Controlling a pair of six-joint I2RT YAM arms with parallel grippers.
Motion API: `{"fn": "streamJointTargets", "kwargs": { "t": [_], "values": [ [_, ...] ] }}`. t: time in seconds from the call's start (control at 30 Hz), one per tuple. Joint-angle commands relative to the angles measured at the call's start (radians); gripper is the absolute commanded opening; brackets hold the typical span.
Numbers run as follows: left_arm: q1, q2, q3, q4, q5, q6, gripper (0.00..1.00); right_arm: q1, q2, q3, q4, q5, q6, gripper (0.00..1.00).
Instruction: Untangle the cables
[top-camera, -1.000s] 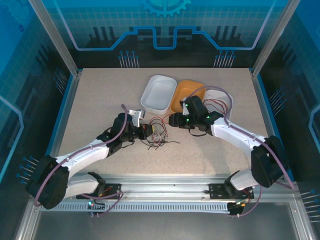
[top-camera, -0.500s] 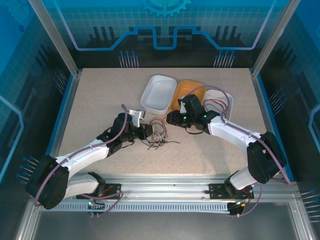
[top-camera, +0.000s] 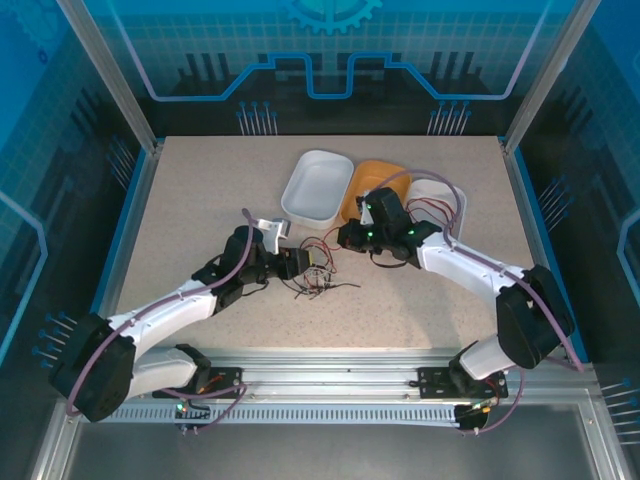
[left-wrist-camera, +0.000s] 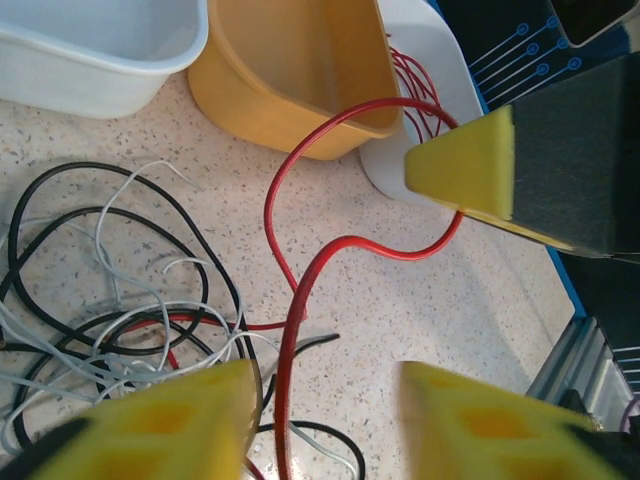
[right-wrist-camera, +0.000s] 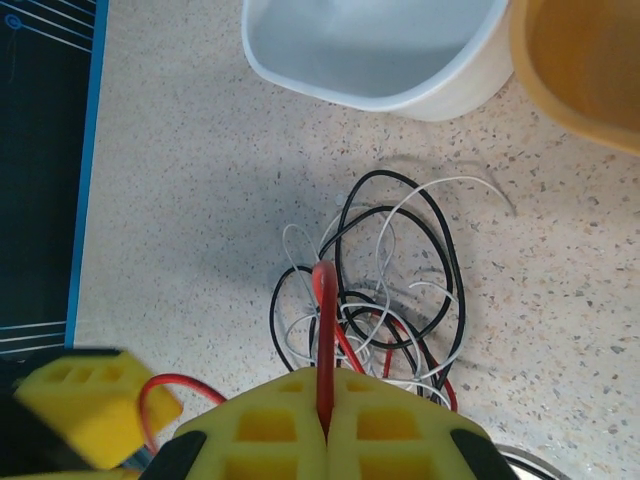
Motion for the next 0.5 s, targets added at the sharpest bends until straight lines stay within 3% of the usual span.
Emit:
{"fn": "streamJointTargets", "kwargs": {
  "t": [0.0, 0.03, 0.07, 0.33, 0.47],
  "values": [
    [-0.008, -0.036, -0.005, -0.009, -0.008, 0.011, 0.8, 0.009, -0.074, 0.037, -0.045, 0.033, -0.039, 0.0],
    [-0.008, -0.044, -0.009, -0.012, -0.021, 0.009, 0.93, 0.009, -0.085, 0.047, -0.066, 0.042, -0.049, 0.0],
    [-0.007, -0.054, -0.012, -0.017, -0.035, 0.007, 0.99, 0.01, -0.093, 0.056, -0.084, 0.05, -0.06, 0.0],
    [-0.007, -0.153, -0.034, -0.112, -0.26, -0.021, 0.99, 0.039, -0.175, 0.139, -0.225, 0.153, -0.156, 0.0],
    [-0.005, -0.174, -0.045, -0.132, -0.303, -0.031, 0.99, 0.054, -0.212, 0.18, -0.279, 0.188, -0.193, 0.0]
  ]
}}
